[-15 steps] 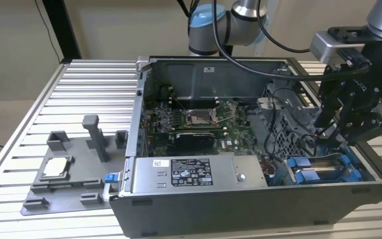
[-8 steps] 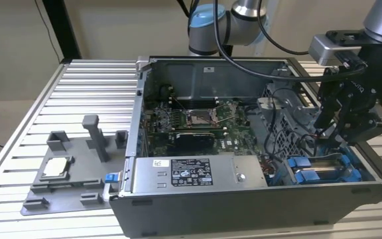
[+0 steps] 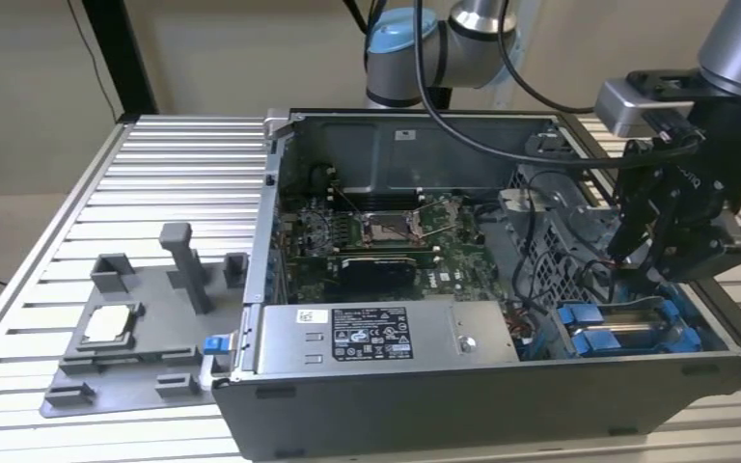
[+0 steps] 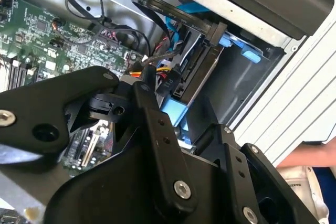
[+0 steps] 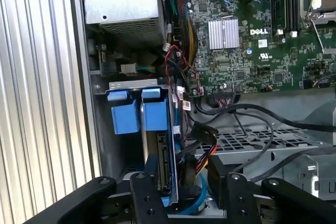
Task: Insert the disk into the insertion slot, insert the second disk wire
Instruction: 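Insert the second disk wire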
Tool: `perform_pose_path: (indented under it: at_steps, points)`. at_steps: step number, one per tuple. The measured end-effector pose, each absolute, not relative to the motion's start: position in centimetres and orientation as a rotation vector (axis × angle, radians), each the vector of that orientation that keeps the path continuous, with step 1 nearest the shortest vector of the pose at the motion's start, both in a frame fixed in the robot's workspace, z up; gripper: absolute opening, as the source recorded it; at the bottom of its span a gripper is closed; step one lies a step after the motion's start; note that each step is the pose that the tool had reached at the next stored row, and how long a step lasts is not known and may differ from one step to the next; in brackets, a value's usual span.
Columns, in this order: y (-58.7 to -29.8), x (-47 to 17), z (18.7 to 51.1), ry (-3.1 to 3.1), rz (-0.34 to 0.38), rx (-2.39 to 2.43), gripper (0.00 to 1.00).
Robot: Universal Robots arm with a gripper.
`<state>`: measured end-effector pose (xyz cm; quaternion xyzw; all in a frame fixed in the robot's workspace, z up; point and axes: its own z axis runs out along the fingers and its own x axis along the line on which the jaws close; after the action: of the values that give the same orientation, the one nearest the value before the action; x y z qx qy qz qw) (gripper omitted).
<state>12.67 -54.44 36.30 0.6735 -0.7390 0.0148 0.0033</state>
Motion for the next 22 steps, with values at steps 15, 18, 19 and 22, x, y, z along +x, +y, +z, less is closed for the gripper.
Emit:
perform_pose_path:
  at_steps: [15, 18, 19, 22]
  points:
    - [-54.3, 12.67, 36.02, -2.321, 0.055, 2.115, 1.0]
    - [-54.25, 12.67, 36.06, -2.321, 0.055, 2.115, 1.0]
    - [-54.21, 12.67, 36.07, -2.322, 0.056, 2.116, 1.0]
    - [-54.1, 12.67, 36.12, -2.322, 0.059, 2.118, 1.0]
